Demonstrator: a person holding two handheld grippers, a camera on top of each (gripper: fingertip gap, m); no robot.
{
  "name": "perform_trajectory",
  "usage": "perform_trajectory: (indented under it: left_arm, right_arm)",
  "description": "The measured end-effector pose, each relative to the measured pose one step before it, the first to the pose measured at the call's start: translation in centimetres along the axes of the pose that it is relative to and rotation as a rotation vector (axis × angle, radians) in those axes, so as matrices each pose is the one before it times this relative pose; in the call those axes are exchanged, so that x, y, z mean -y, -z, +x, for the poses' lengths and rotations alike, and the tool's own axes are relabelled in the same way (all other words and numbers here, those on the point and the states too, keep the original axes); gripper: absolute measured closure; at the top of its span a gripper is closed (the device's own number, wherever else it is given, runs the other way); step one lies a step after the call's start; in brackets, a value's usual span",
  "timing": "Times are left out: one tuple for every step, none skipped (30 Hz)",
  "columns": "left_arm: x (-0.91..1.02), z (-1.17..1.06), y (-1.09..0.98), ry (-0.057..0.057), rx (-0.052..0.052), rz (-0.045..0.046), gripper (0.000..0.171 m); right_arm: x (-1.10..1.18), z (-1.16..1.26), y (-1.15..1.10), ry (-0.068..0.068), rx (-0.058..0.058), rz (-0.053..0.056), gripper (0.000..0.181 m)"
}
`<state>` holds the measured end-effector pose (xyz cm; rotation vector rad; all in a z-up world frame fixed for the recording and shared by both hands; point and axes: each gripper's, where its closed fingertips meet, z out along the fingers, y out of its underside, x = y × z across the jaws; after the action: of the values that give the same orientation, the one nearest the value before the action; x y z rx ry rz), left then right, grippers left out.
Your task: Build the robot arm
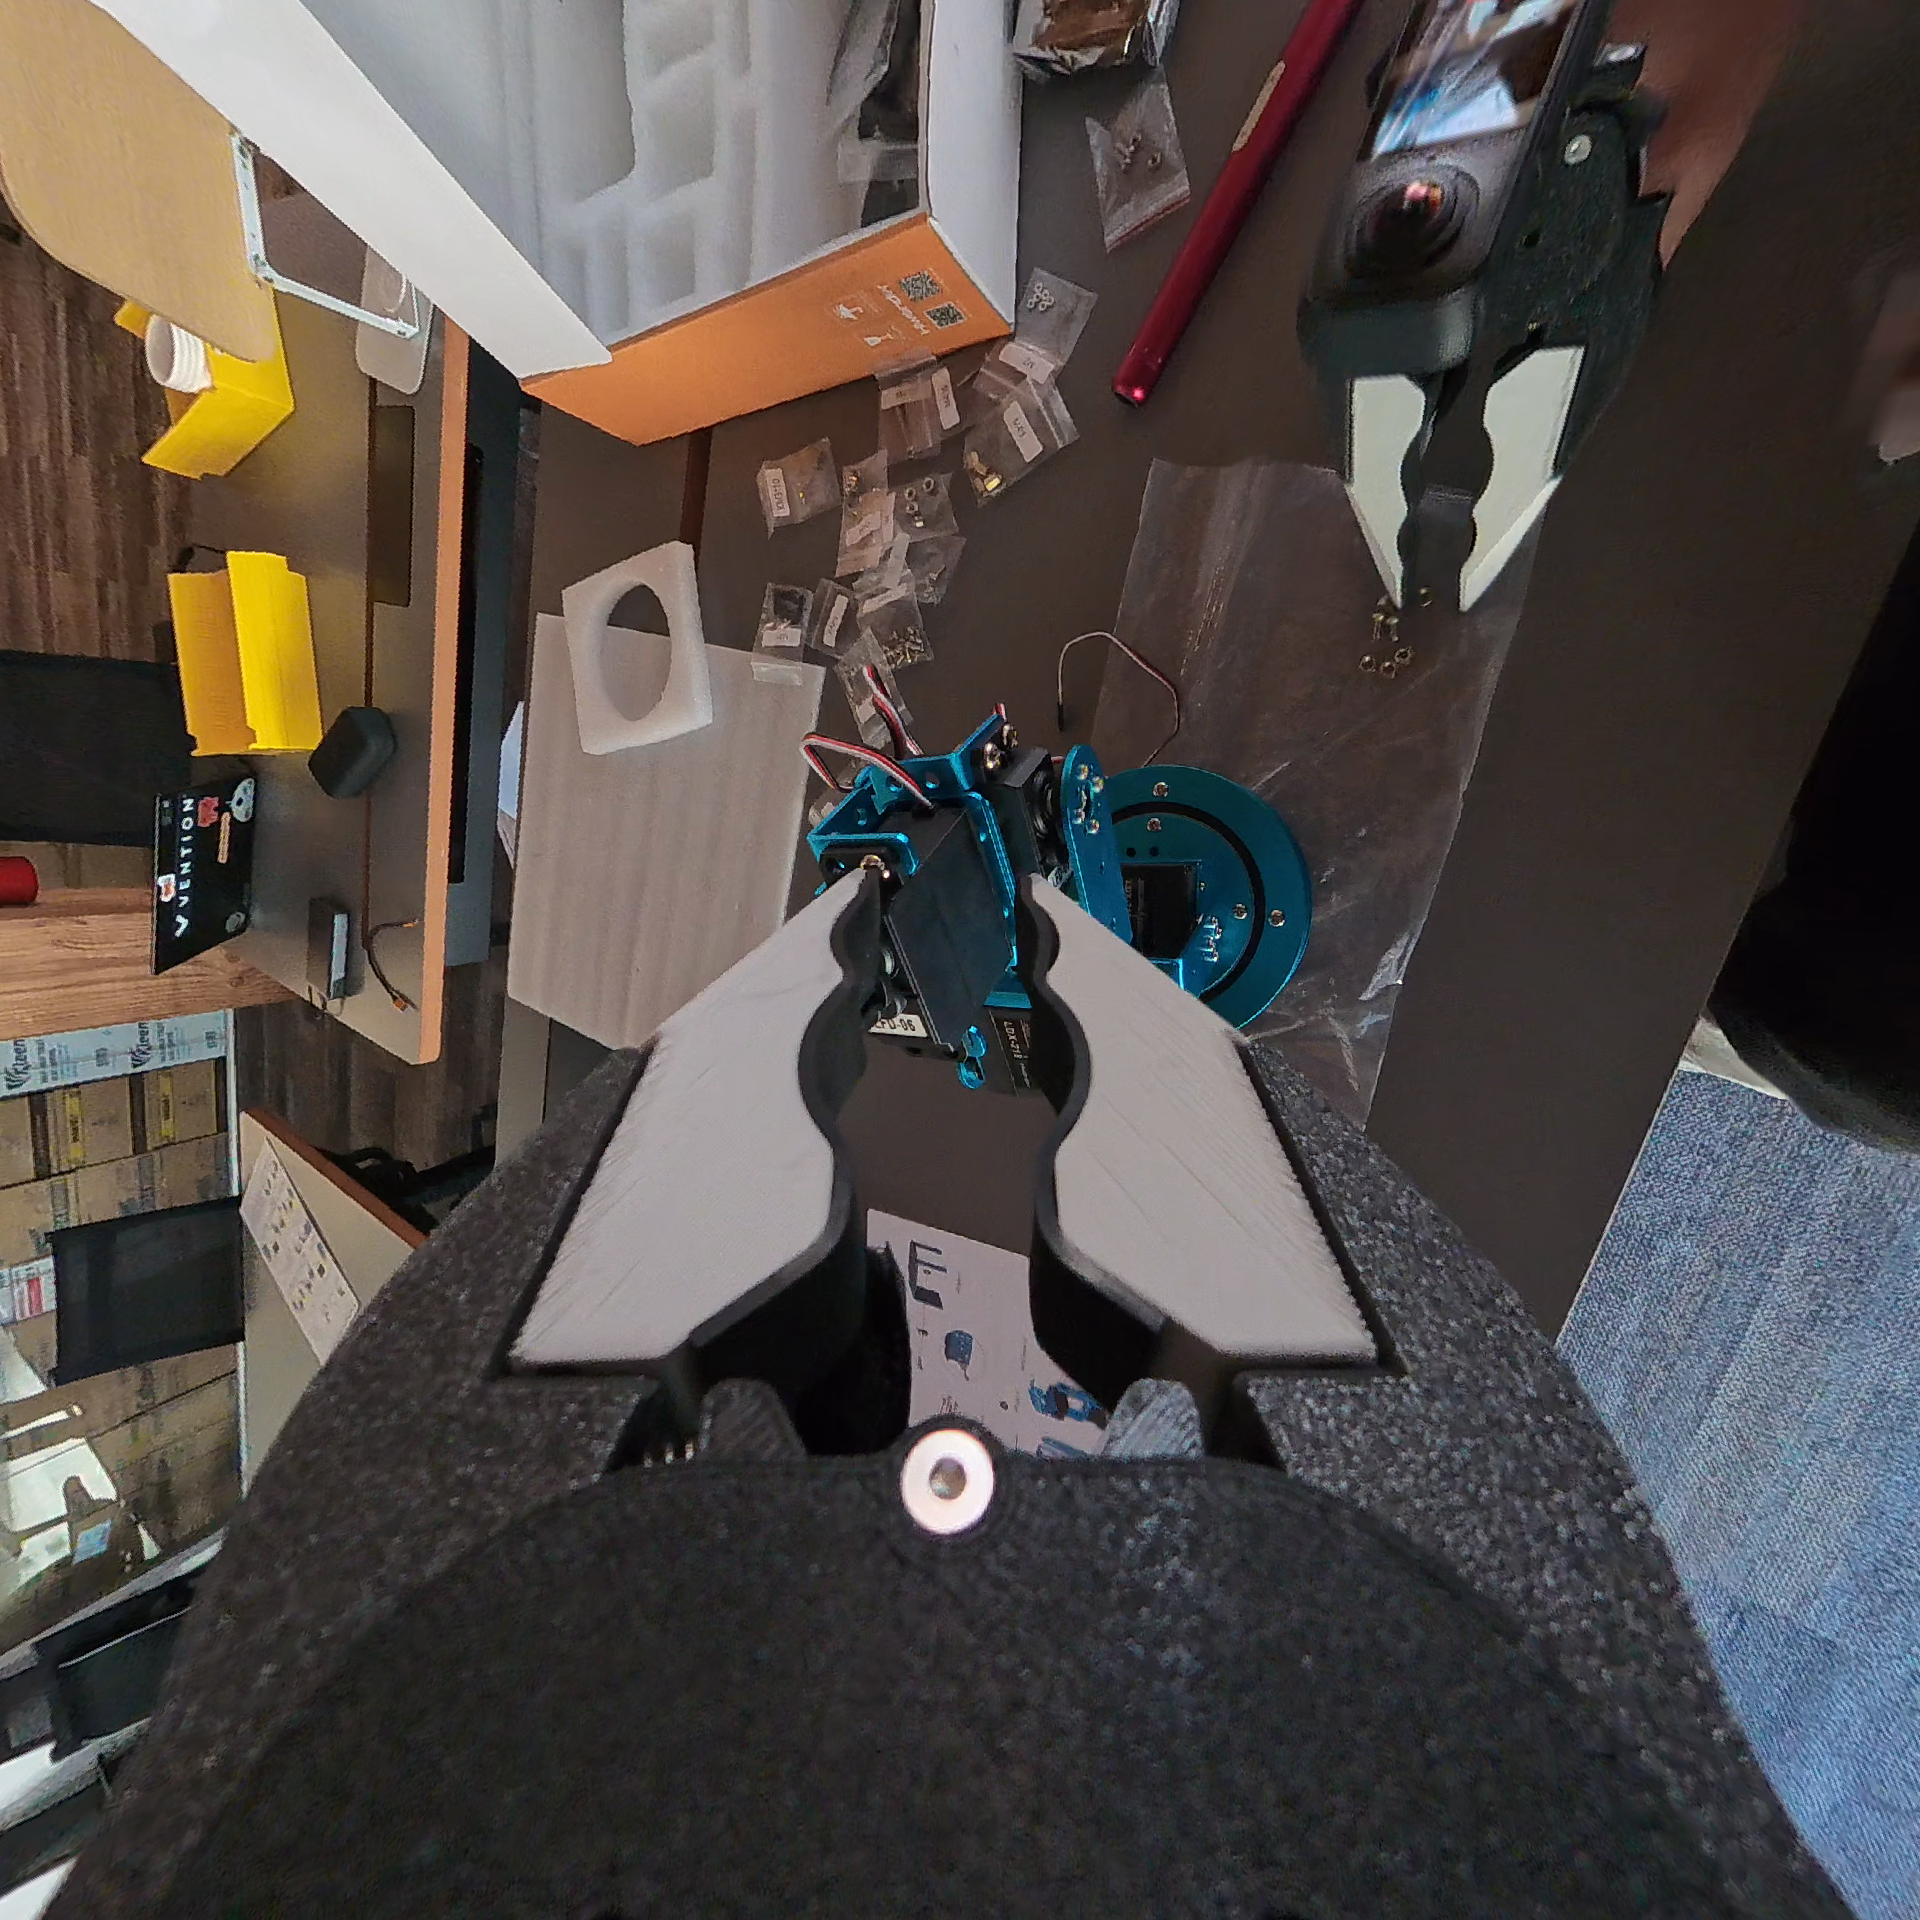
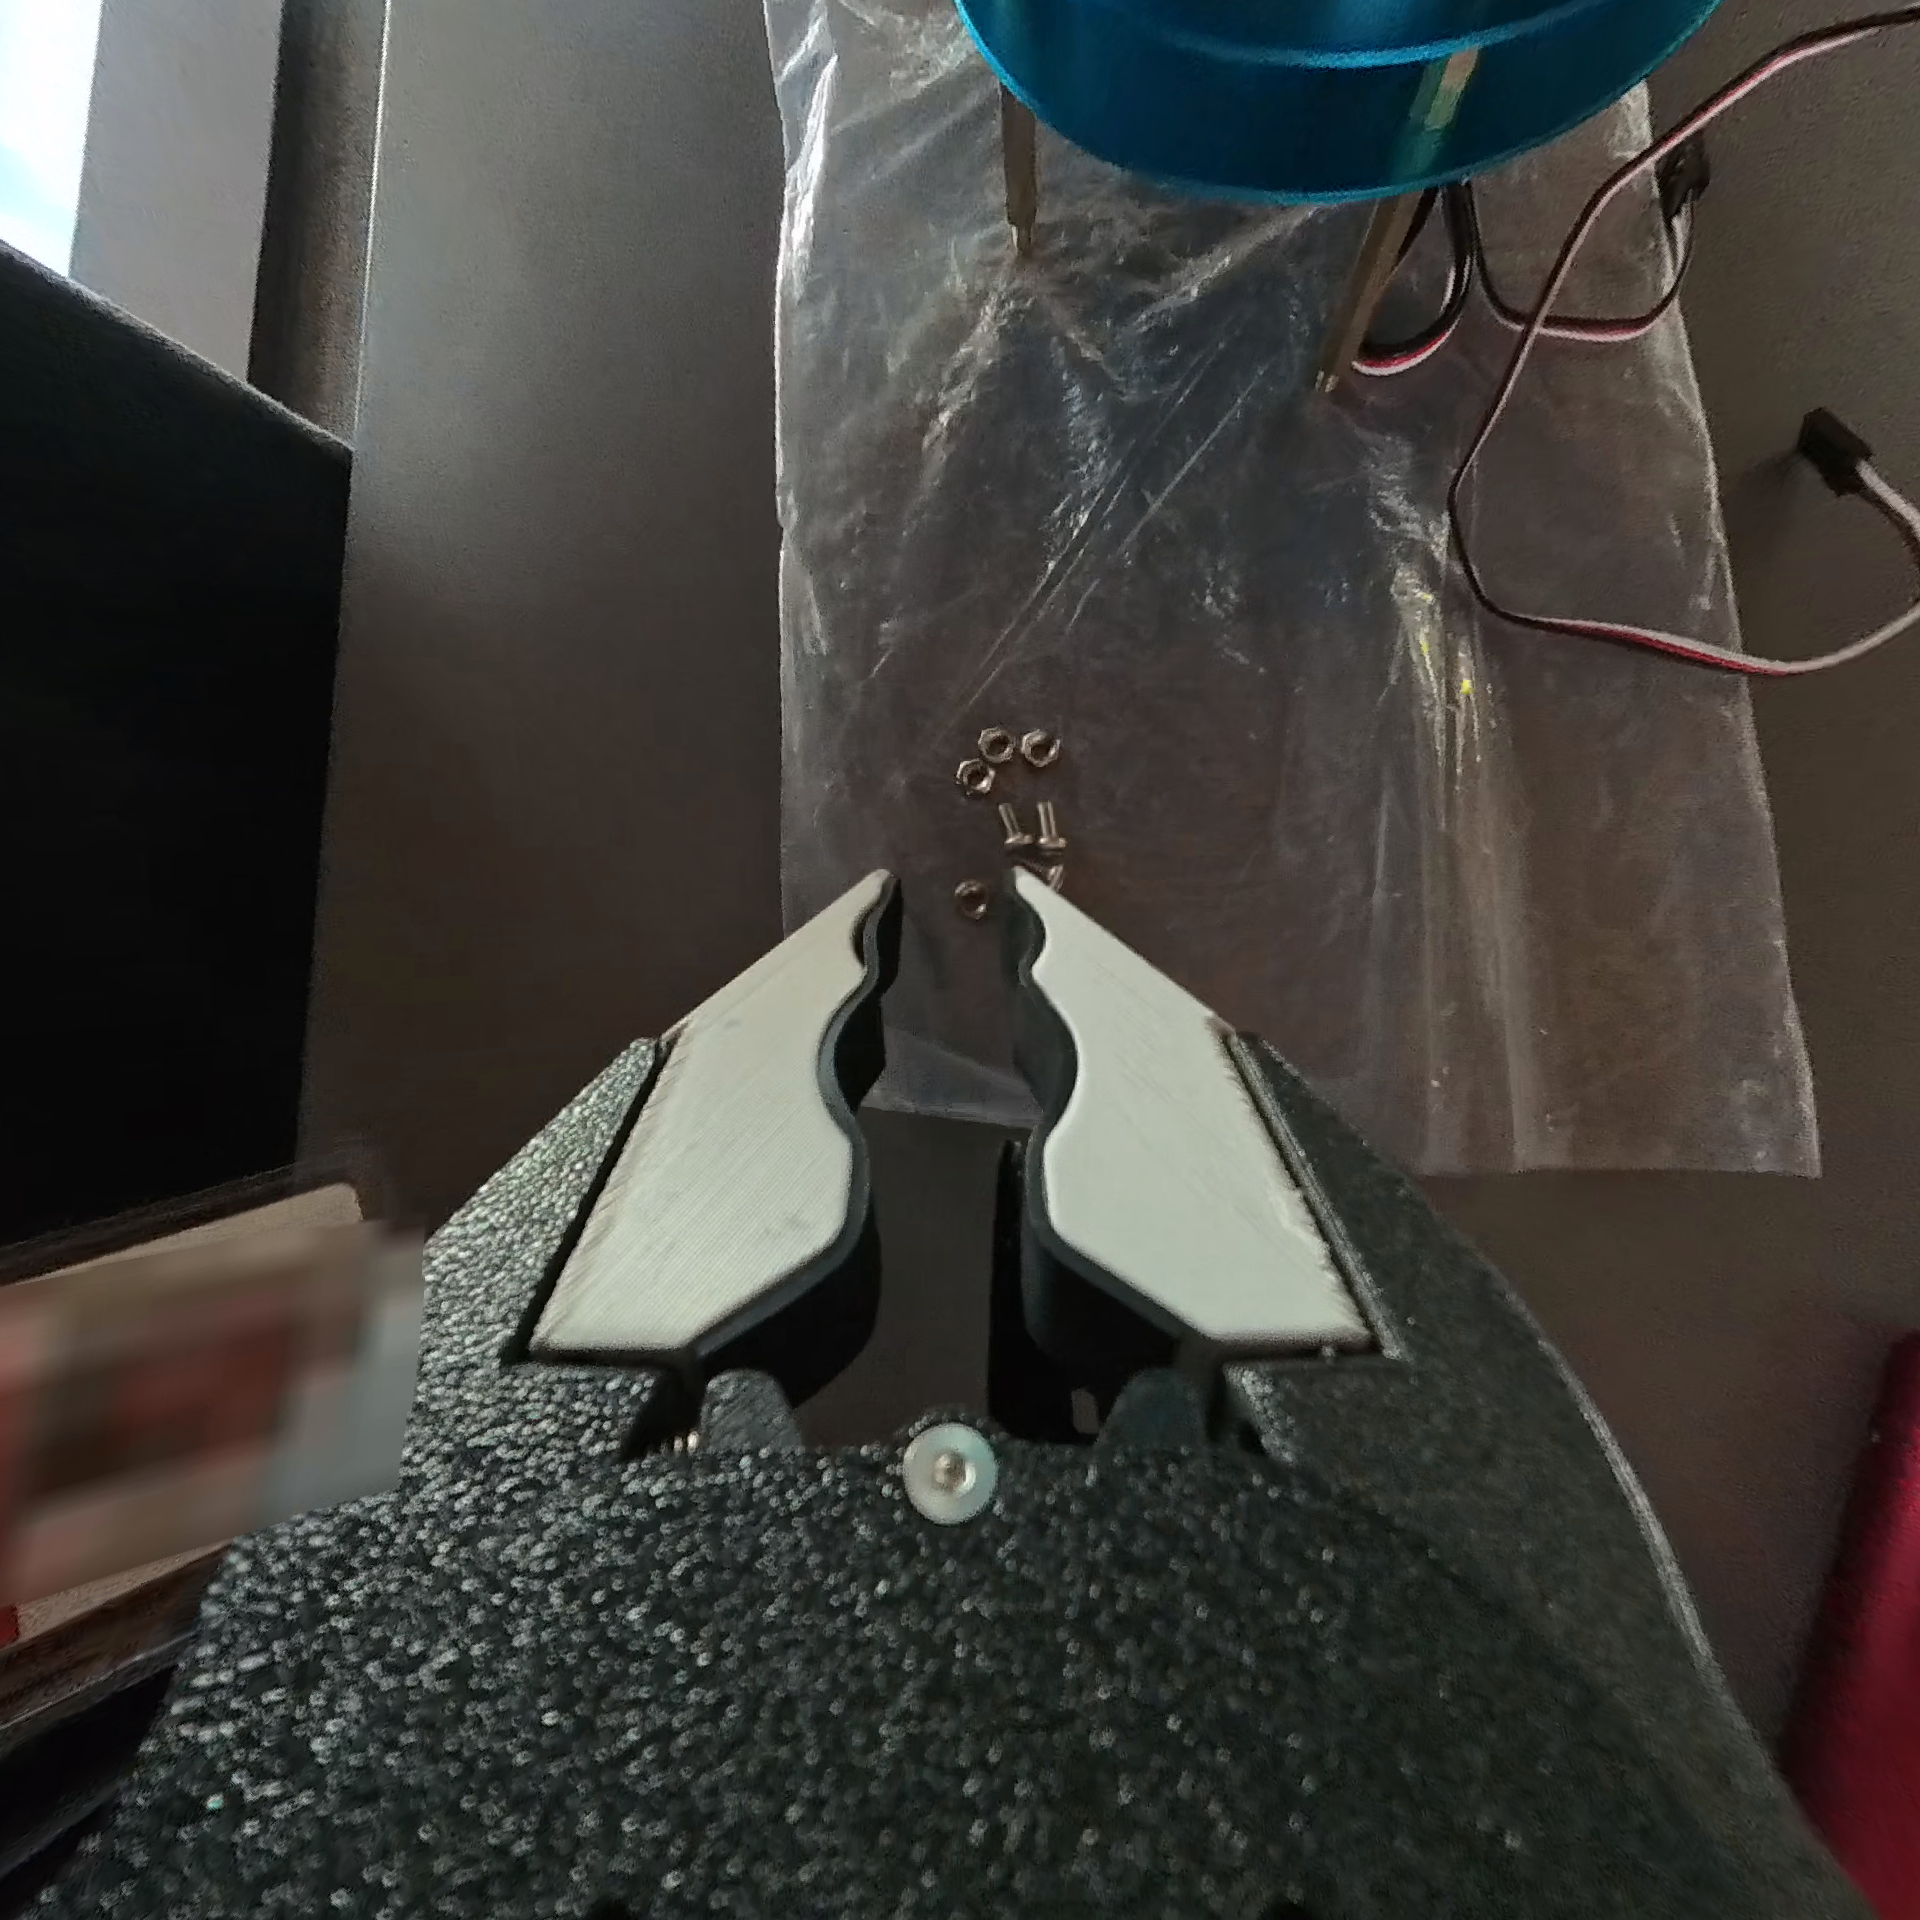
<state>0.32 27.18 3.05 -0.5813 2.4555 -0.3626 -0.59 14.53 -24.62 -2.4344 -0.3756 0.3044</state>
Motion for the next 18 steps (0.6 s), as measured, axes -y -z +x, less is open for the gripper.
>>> perform_trajectory:
  left_arm:
    - [0.033, -0.003, -0.015, 0.0006, -0.0022, 0.00552, 0.147]
    - [0.026, -0.005, -0.003, 0.0027, -0.0031, 0.00463, 0.146]
    - [0.023, 0.005, 0.006, 0.0040, -0.0039, 0.00472, 0.146]
    - [-0.009, -0.063, 0.009, 0.0021, 0.0000, 0.00335, 0.147]
    - [-0.041, -0.176, 0.011, -0.0004, 0.0081, 0.00179, 0.145]
    - [-0.084, -0.116, -0.032, 0.0017, 0.0033, 0.00024, 0.144]
    - [-0.064, 0.012, -0.019, 0.0033, -0.0053, 0.00269, 0.144]
    - [-0.008, 0.017, -0.005, 0.0049, -0.0061, 0.00640, 0.144]
    - [0.045, 0.026, 0.010, 0.0055, -0.0062, 0.00823, 0.144]
    - [0.024, 0.049, 0.010, 0.0043, -0.0069, 0.00688, 0.144]
    - [0.007, 0.030, 0.003, 0.0004, -0.0045, 0.00437, 0.144]
    - [0.015, -0.010, 0.000, -0.0003, -0.0020, 0.00489, 0.143]
    - [0.028, -0.029, -0.016, 0.0010, 0.0002, 0.00615, 0.144]
    - [0.016, 0.043, -0.034, 0.0015, -0.0045, 0.00564, 0.143]
    - [0.010, 0.088, -0.061, 0.0027, -0.0060, 0.00479, 0.143]
    - [0.026, 0.009, -0.018, -0.0010, -0.0006, 0.00521, 0.143]
    - [-0.005, -0.002, 0.005, -0.0015, -0.0006, 0.00186, 0.143]
    - [-0.021, 0.015, 0.009, -0.0019, -0.0008, 0.00068, 0.143]
  right_arm:
    - [0.053, 0.041, -0.133, -0.0011, -0.0053, -0.0071, 0.166]
    - [-0.078, 0.078, 0.020, 0.0057, -0.0112, -0.0124, 0.167]
    - [-0.081, 0.039, 0.039, 0.0052, -0.0090, -0.0086, 0.168]
    - [-0.043, 0.040, 0.008, -0.0003, -0.0084, -0.0043, 0.169]
    - [-0.045, 0.023, 0.005, 0.0030, -0.0093, -0.0041, 0.170]
    - [-0.034, -0.005, 0.011, 0.0067, -0.0081, -0.0032, 0.170]
    - [0.006, -0.007, -0.012, 0.0024, -0.0060, -0.0030, 0.170]
    - [-0.021, -0.001, 0.016, -0.0003, -0.0046, -0.0059, 0.170]
    - [-0.055, 0.002, 0.040, 0.0052, -0.0083, -0.0084, 0.170]
    - [-0.049, -0.008, 0.028, 0.0108, -0.0112, -0.0062, 0.170]
    - [-0.025, -0.017, 0.019, 0.0061, -0.0089, -0.0013, 0.171]
    - [-0.013, -0.055, 0.002, -0.0024, -0.0014, 0.0021, 0.172]
    - [-0.029, -0.095, -0.004, -0.0067, 0.0039, 0.0036, 0.174]
    - [-0.055, -0.013, 0.033, -0.0075, -0.0011, 0.0012, 0.174]
    - [-0.097, -0.010, 0.073, -0.0053, -0.0013, -0.0036, 0.174]
    - [-0.038, 0.003, 0.012, -0.0051, 0.0000, -0.0017, 0.174]
    - [0.028, -0.004, -0.021, -0.0053, 0.0029, 0.0024, 0.174]
    - [0.036, -0.015, -0.033, -0.0047, 0.0053, 0.0037, 0.174]
